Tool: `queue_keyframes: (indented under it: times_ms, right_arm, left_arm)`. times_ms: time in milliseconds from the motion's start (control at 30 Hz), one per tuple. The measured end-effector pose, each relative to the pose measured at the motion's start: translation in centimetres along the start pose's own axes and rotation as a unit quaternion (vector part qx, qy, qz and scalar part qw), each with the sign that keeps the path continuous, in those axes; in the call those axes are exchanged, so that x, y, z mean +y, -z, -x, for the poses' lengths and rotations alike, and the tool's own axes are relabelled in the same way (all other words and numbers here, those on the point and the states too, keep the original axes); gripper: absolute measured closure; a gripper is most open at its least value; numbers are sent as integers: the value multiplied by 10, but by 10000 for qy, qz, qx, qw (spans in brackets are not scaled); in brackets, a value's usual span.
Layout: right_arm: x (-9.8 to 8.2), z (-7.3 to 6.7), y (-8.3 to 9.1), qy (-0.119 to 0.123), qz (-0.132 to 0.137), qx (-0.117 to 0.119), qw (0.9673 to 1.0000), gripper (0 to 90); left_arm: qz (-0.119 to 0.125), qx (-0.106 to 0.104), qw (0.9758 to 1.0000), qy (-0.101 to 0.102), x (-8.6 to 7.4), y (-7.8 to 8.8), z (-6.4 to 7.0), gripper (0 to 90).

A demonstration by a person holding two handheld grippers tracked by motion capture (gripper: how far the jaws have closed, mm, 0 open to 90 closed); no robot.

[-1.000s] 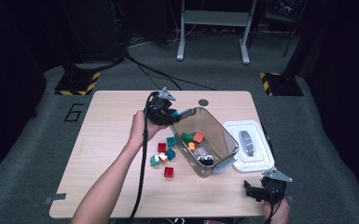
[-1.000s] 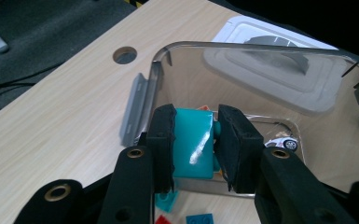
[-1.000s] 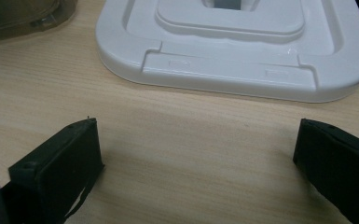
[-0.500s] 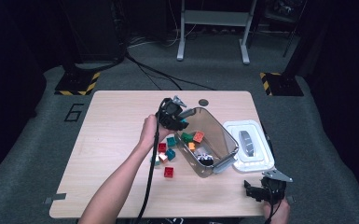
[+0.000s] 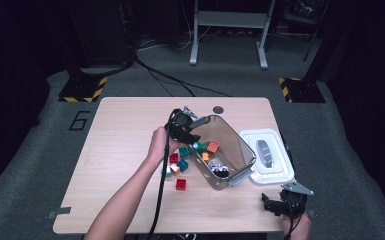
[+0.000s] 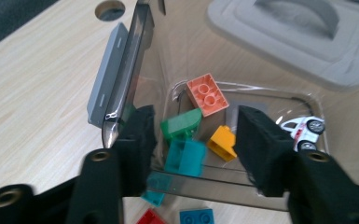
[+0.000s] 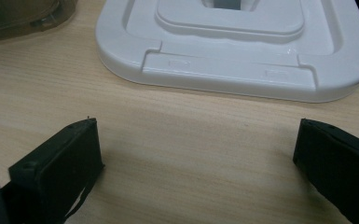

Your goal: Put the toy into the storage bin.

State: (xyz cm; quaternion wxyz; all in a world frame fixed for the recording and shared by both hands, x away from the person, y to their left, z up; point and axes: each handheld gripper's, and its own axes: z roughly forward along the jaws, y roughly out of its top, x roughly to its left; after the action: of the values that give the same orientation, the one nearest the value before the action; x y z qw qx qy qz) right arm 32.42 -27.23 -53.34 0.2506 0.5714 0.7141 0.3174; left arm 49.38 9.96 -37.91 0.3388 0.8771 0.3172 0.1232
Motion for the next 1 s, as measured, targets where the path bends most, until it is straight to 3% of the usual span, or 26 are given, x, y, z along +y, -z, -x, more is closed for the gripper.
queue_keyframes:
  times_ms: [67, 100, 167, 333, 433, 467, 567, 600, 633, 733, 867, 933, 1000]
  right_arm:
    - [0, 0, 0, -1, 3, 1, 10000, 2]
    - [0, 0, 0, -4, 4, 2, 10000, 3]
    - [0, 0, 0, 6, 1, 6, 10000, 3]
    - [0, 0, 0, 1, 5, 2, 10000, 3]
    - [0, 0, 0, 1, 2, 1, 10000, 3]
    - [0, 0, 0, 9, 0, 6, 10000, 3]
    - [0, 0, 0, -2, 4, 1, 10000, 3]
    - [0, 0, 0, -2, 4, 1, 10000, 3]
    - [0, 0, 0, 2, 3, 2, 10000, 3]
    - [0, 0, 0, -2, 3, 1, 10000, 3]
    - [0, 0, 0, 0, 3, 1, 10000, 3]
    - [0, 0, 0, 1, 2, 0, 10000, 3]
    - [0, 0, 0, 0, 3, 1, 10000, 3]
  left_arm:
    - [52, 21, 10000, 30, -1, 4, 0, 433]
    - [147, 18, 9999, 29, -5, 11, 1, 354]
    - [184, 78, 9998, 26, -9, 19, 1, 282]
    - [281, 135, 9995, 13, -24, 33, -1, 181]
    - [289, 204, 9994, 53, -40, 38, -6, 147]
    - [229, 57, 9996, 157, -53, 39, -11, 137]
    - [101, -55, 9995, 307, -74, 36, -19, 74]
    - [101, -55, 9995, 307, -74, 36, -19, 61]
    - [4, -89, 9994, 341, -88, 32, -22, 46]
    - [-170, -92, 9993, 328, -108, 22, -24, 10]
    - [-293, -187, 9988, 334, -129, 8, -25, 17]
    - [-331, -299, 9983, 366, -138, 1, -26, 53]
    - [-413, -270, 9981, 369, -144, -5, -26, 96]
